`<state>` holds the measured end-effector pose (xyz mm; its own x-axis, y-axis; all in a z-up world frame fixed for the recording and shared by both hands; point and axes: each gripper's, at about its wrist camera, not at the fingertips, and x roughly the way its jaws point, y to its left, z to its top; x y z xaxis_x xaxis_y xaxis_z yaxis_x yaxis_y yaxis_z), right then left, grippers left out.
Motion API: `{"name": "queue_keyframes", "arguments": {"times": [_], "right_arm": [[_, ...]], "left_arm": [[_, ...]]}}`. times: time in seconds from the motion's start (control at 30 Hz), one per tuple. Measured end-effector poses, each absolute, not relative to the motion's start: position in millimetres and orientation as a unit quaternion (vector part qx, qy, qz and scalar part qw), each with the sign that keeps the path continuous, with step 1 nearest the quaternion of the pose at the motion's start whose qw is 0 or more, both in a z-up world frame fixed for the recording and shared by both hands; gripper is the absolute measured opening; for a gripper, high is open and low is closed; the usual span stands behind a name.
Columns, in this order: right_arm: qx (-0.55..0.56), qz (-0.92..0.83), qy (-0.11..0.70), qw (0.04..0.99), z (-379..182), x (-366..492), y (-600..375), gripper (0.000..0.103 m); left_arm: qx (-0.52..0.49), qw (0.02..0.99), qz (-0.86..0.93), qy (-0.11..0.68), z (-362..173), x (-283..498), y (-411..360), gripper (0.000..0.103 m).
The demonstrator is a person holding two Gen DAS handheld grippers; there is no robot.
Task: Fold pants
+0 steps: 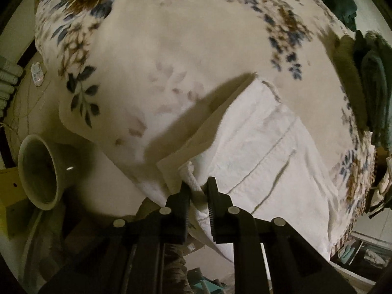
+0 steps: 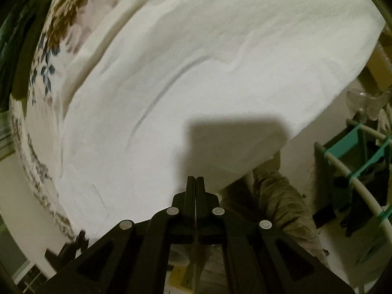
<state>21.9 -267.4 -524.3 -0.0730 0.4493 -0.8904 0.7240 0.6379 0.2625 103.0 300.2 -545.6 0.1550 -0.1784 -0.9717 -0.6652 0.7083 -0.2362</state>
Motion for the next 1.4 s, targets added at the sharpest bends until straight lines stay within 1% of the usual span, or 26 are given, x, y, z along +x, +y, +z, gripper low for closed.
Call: {"name": "queue_keyframes", "arguments": {"times": [0.07,0.13,0.2,0.23,0.27,0.3,0.33,0.37,0.43,0.5,0.6,0.73,0.8,0.93,1.1,1.2,1.27,1.33,1.4], "right_arm": [[0.418,-0.124,0.719,0.542,-529.0,18.3,-273.3,0.001],[0.436,-0.118,0.711,0.538,-530.2,15.8,-277.9,0.003],[0.439,-0.111,0.706,0.545,-528.4,16.2,-282.8,0.024],[0.442,-0.11,0.701,0.55,-526.2,15.5,-288.8,0.05],[0.45,-0.109,0.69,0.557,-523.2,13.8,-297.4,0.063],[0.455,-0.109,0.68,0.564,-520.4,12.5,-305.4,0.065],[0.459,-0.113,0.67,0.572,-516.5,10.4,-316.8,0.065],[0.46,-0.123,0.661,0.58,-512.6,7.3,-330.4,0.066],[0.472,-0.148,0.637,0.591,-507.5,-2.4,-359.9,0.067],[0.498,-0.177,0.604,0.596,-505.0,-17.0,-397.5,0.067],[0.534,-0.222,0.546,0.606,-504.2,-43.0,-460.0,0.067],[0.571,-0.263,0.476,0.615,-517.6,-68.6,-543.1,0.067],[0.593,-0.27,0.445,0.615,-531.6,-76.9,-579.0,0.067],[0.633,-0.254,0.391,0.618,-559.1,-82.4,-627.1,0.067],[0.628,-0.247,0.358,0.646,-558.4,-83.1,-652.1,0.066],[0.633,-0.234,0.336,0.657,-554.1,-91.6,-656.0,0.06],[0.64,-0.221,0.321,0.663,-551.4,-94.3,-660.2,0.054],[0.642,-0.204,0.308,0.673,-545.8,-95.6,-655.8,0.053],[0.642,-0.181,0.304,0.68,-544.0,-85.2,-657.9,0.053]], "left_arm": [[-0.333,0.679,0.18,0.63,-549.6,105.9,288.6,0.011],[-0.329,0.676,0.178,0.635,-551.7,107.5,285.6,0.013],[-0.301,0.676,0.173,0.65,-544.6,112.2,278.9,0.017],[-0.288,0.679,0.171,0.654,-540.4,117.4,266.3,0.019],[-0.263,0.684,0.168,0.659,-532.6,120.7,256.2,0.02],[-0.22,0.692,0.162,0.668,-521.8,124.8,240.2,0.023],[-0.193,0.697,0.157,0.673,-515.8,128.4,226.4,0.025],[-0.163,0.707,0.145,0.673,-506.4,131.7,207.5,0.034],[-0.115,0.728,0.112,0.666,-491.7,139.6,164.8,0.063],[-0.078,0.747,0.071,0.656,-483.9,148.9,116.6,0.077],[-0.054,0.751,0.005,0.659,-487.5,168.1,41.7,0.08],[-0.031,0.734,-0.072,0.675,-510.9,187.6,-65.1,0.08],[-0.002,0.724,-0.1,0.683,-528.3,195.3,-121.4,0.08],[0.048,0.704,-0.125,0.697,-559.9,197.7,-187.2,0.08],[0.088,0.681,-0.111,0.718,-595.5,202.7,-224.4,0.08],[0.089,0.681,-0.104,0.72,-601.8,207.4,-230.6,0.089],[0.097,0.68,-0.101,0.72,-605.9,212.7,-240.2,0.094],[0.098,0.677,-0.096,0.723,-611.6,217.9,-248.7,0.103],[0.092,0.672,-0.089,0.73,-616.3,223.8,-253.1,0.103]]}}
